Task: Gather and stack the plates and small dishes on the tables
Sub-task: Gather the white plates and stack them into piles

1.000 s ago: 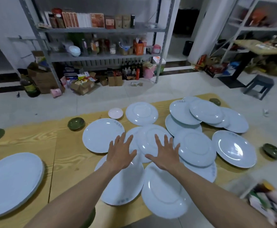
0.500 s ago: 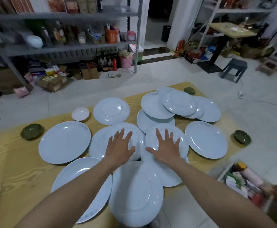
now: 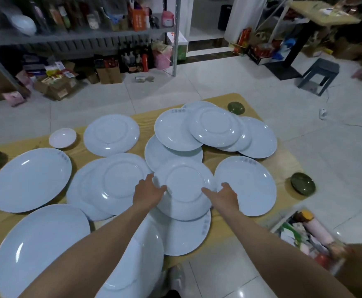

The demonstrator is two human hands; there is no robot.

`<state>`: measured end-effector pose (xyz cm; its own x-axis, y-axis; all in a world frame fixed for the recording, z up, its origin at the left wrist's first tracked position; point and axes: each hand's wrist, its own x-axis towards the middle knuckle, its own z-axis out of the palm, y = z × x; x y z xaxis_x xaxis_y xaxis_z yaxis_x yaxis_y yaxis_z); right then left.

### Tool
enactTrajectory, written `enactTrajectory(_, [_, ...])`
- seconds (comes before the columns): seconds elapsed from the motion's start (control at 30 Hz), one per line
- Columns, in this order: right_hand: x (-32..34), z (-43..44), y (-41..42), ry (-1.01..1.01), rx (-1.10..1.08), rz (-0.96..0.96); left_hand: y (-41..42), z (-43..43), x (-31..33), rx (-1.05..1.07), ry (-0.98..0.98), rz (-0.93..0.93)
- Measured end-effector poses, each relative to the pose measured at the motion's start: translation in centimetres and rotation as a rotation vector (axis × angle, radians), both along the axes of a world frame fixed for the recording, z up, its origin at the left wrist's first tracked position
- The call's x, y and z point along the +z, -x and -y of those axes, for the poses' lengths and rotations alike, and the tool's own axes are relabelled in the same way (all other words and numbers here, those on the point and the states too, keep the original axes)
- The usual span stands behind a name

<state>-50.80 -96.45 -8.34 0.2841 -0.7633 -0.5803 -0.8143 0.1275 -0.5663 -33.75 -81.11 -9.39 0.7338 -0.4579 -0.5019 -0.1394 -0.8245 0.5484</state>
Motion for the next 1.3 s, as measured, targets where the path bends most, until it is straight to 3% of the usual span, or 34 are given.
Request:
enactTrajectory(0.23, [-0.8,1.1,-1.1,0.091,0.047,-0.120,-0.1,1.6,-0.7,0.175,-0.041,-0.012])
enactTrajectory(0.63, [-0.8,1.9,-2.4,-0.185,-0.307,0.080,-1.0,1.5,-1.1,0.218,-0.070,-0.058])
enactTrajectory(0.97, [-0.5,1.4,-3.0,-0.190,-0.289,0.039,-1.8,0.6,-1.4,0.269,-0.019,-0.144])
enactTrajectory(1.3, [1.0,0.1,-3.2,-0.274,-0.340,0.125,-2.1,-1.0,0.8,0.286,0.044,-0.148])
